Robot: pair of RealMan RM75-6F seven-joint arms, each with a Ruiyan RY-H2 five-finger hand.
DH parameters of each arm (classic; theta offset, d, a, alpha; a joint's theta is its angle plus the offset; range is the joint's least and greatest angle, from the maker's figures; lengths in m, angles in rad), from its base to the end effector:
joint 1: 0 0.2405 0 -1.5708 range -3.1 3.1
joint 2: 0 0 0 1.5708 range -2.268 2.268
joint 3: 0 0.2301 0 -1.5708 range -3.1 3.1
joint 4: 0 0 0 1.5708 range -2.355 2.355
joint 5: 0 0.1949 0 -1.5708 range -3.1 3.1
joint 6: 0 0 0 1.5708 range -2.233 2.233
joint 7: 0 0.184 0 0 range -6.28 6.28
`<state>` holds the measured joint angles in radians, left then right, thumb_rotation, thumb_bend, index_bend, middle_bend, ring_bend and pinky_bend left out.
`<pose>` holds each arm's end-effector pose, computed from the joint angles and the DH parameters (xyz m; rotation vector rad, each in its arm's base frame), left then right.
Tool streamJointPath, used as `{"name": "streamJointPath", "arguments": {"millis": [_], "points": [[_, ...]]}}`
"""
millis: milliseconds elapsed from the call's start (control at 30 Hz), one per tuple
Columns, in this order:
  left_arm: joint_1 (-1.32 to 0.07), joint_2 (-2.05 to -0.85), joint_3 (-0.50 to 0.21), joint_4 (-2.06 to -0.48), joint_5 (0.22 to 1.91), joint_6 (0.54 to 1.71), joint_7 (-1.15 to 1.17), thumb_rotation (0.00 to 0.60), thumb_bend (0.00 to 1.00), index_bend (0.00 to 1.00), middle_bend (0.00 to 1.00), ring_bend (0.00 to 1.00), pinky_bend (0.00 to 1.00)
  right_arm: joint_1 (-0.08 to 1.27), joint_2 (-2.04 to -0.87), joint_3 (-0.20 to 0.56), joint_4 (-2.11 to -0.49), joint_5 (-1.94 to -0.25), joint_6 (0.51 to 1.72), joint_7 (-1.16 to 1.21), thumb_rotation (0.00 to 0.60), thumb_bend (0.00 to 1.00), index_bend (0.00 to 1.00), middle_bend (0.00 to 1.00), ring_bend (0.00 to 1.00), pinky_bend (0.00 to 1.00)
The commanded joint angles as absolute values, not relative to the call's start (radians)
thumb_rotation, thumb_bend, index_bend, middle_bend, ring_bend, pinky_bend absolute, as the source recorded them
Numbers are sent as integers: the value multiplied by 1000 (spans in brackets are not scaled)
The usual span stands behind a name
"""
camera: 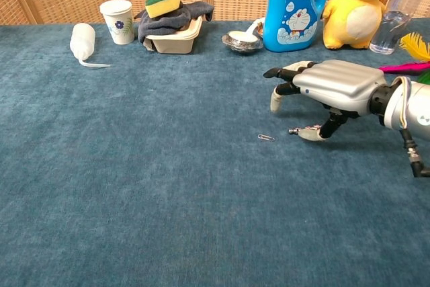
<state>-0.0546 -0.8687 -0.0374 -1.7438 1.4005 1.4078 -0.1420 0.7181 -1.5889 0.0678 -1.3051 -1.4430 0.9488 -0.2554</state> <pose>-0.3006 0.2040 0.2158 -1.2970 -1.0350 -0.8073 -0.1329 -0.3384 -0.0412 2.1028 -0.6616 0.8770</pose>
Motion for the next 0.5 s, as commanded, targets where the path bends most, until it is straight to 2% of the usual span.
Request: {"name": "streamJointPath", "arguments": {"millis": [33,500], "points": [[-54,-868,-37,-1743,1402,1409,-143,600,223,0,0,0,0,718,-1591,71,-1304,-1432,942,-262,600,353,314,0,0,51],[-54,-868,-37,-1742,1399,1407,-145,600,223,0,0,0,0,719,-1620,71,-1270,-1421,933,-247,600,353,434,0,0,51]]}}
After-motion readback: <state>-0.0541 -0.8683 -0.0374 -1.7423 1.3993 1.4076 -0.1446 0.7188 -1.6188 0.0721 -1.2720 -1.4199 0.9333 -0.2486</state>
